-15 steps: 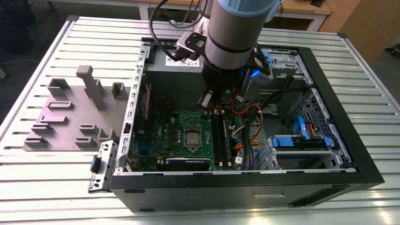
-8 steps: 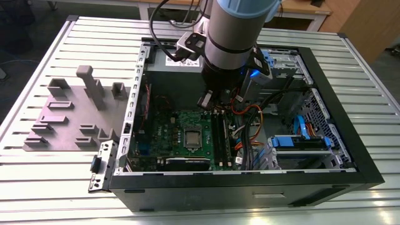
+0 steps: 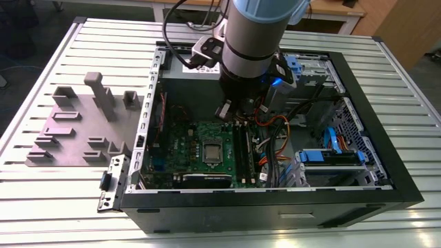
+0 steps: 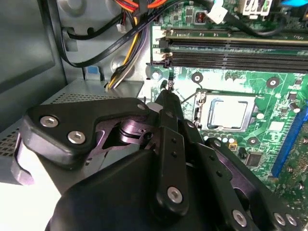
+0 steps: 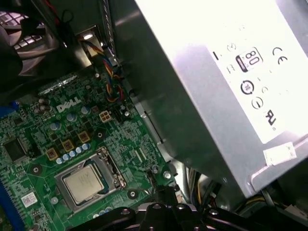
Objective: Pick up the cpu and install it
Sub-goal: 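Install the first cpu locking lever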
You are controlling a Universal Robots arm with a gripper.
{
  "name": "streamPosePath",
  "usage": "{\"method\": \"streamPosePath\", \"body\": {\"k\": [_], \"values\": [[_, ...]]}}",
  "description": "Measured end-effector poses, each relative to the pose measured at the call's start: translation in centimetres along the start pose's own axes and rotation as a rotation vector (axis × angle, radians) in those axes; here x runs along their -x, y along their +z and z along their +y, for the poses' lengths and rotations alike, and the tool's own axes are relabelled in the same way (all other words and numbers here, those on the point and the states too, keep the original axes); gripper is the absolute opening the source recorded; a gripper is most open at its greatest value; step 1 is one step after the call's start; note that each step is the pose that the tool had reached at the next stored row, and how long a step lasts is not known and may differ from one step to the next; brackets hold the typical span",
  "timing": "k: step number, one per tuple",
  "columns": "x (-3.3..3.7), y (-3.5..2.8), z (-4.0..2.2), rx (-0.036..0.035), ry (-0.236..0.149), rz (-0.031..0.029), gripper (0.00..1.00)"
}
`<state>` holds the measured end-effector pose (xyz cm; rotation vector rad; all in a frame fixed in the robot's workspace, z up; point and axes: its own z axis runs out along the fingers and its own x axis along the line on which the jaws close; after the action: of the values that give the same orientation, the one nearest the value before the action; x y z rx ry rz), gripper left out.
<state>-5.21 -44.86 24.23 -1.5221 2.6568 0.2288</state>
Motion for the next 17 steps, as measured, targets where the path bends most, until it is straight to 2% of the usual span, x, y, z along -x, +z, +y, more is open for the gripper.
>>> {"method": "streamPosePath", "body": {"k": [7, 12, 17], "values": [[-0.07, 0.15, 0.19, 0.0, 0.0, 0.0004, 0.11], [-0.16, 0.05, 0.15, -0.0026, 0.0, 0.0044, 0.11], [-0.69, -0.07, -0.17, -0.003, 0.0, 0.0051, 0.11]]}}
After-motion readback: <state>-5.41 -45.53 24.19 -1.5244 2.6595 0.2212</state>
